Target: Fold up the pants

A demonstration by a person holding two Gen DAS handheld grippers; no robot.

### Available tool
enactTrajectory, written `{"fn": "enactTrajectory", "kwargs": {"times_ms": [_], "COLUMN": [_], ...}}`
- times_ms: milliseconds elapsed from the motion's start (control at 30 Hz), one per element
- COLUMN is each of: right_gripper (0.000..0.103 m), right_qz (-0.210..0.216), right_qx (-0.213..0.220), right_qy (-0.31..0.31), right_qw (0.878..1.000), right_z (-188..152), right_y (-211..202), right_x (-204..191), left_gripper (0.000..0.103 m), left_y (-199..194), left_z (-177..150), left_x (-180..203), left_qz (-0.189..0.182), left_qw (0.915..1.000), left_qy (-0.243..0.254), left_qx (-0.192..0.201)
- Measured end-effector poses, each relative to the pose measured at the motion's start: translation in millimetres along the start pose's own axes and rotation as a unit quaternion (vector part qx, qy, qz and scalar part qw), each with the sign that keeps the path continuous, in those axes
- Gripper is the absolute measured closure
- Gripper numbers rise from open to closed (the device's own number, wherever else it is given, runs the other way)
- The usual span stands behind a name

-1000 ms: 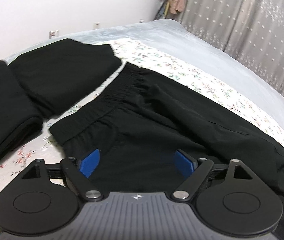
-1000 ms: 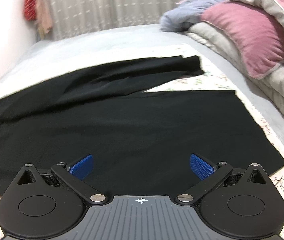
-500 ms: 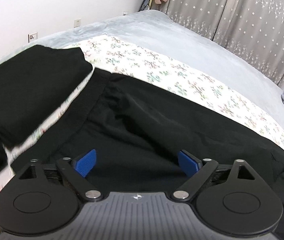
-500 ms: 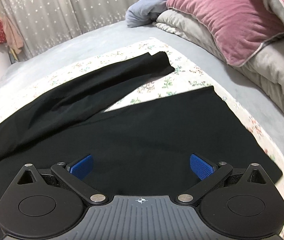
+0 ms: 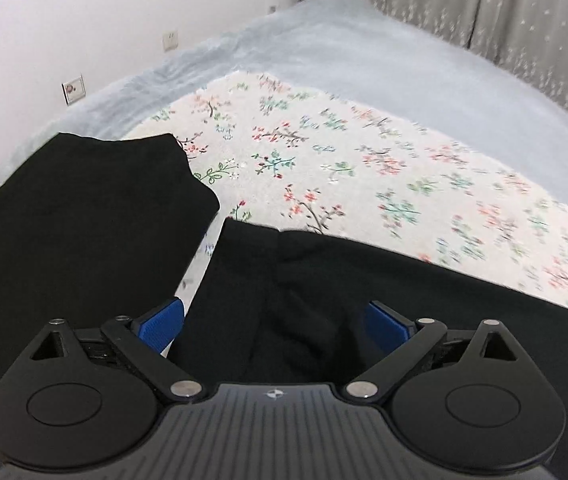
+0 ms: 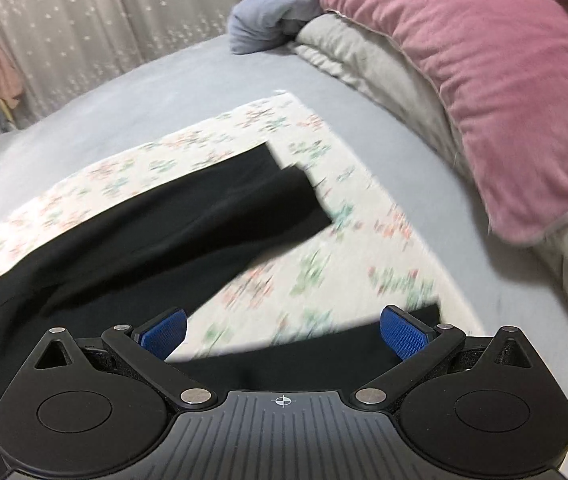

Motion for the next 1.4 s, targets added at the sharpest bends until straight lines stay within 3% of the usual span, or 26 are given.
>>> {"fn": "enactTrajectory", "kwargs": {"times_ms": [100, 233, 367, 533, 600, 667, 733, 800, 833, 900, 967, 1167, 1300, 1400], "right_gripper": [0.0, 0.0, 0.0, 0.001, 0.003, 0.014, 0.018, 0.065, 0.097, 0.1, 0.1, 0.101, 0.101, 0.101], "right_qz": [-0.005, 0.014, 0.038, 0.028, 0.005, -0.008, -0.017, -0.031, -0.039, -0.011, -0.018, 0.014, 0.001, 0.017], "right_qx": [0.01, 0.016, 0.001, 0.006, -0.003, -0.02, -0.007, -0.003, -0.002, 0.002, 0.024, 0.095, 0.097, 0.134], "right_qy": [0.01, -0.005, 0.035, 0.072, 0.074, 0.076, 0.046, 0.003, -0.002, 0.014, 0.006, -0.03, -0.054, -0.064], "right_qw": [1.0, 1.0, 0.999, 0.997, 0.997, 0.997, 0.999, 1.0, 0.999, 1.0, 1.0, 0.995, 0.994, 0.989], "right_z": [19.0, 50.0, 91.6, 129.6, 135.5, 135.0, 130.9, 127.5, 126.5, 128.7, 134.8, 162.6, 167.9, 167.8], "right_y": [13.8, 35.7, 77.2, 131.5, 156.1, 177.6, 187.7, 191.5, 191.0, 185.9, 173.9, 112.9, 100.3, 75.8], "right_x": [3.4, -6.7, -3.4, 3.9, 7.6, 11.6, 4.7, -7.8, -10.4, -10.2, -13.0, -29.9, -41.2, -52.9], "left_gripper": [0.0, 0.0, 0.0, 0.0, 0.007, 0.042, 0.051, 0.054, 0.057, 0.062, 0.075, 0.078, 0.081, 0.082], "left_y": [24.0, 46.9, 66.3, 70.6, 68.1, 59.5, 53.9, 51.7, 50.3, 46.8, 40.7, 20.5, 3.2, -25.3], "left_z": [12.6, 25.1, 29.0, 25.4, 24.3, 20.3, 18.1, 16.7, 17.0, 18.5, 19.0, 24.2, 27.4, 29.3], "left_x": [8.3, 26.1, 28.3, 37.5, 41.4, 43.5, 47.6, 49.6, 47.3, 42.9, 40.2, 29.5, 21.5, -4.4], "left_qz": [-0.005, 0.001, -0.005, 0.009, 0.006, -0.008, -0.022, -0.02, -0.023, -0.022, -0.021, -0.035, -0.037, -0.071], "left_qw": [0.9998, 0.9993, 0.9983, 0.9994, 0.9994, 0.9986, 0.9965, 0.9951, 0.9957, 0.9974, 0.9981, 0.9968, 0.9958, 0.9903], "left_qy": [-0.006, 0.031, 0.012, 0.022, 0.033, 0.046, 0.068, 0.082, 0.074, 0.051, 0.034, 0.012, -0.012, -0.044], "left_qx": [-0.017, -0.02, -0.056, -0.024, -0.002, 0.026, 0.044, 0.052, 0.05, 0.045, 0.048, 0.071, 0.084, 0.111]}}
Point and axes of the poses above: each gripper's, at about its wrist camera, not at the fingertips, and y roughly the way its jaws point, x to its right, z to its top, the point moved 1 cm from there along y, roughly the way its jaws point, and after that the axes turned 15 degrees about z, right-handed, at the moved point
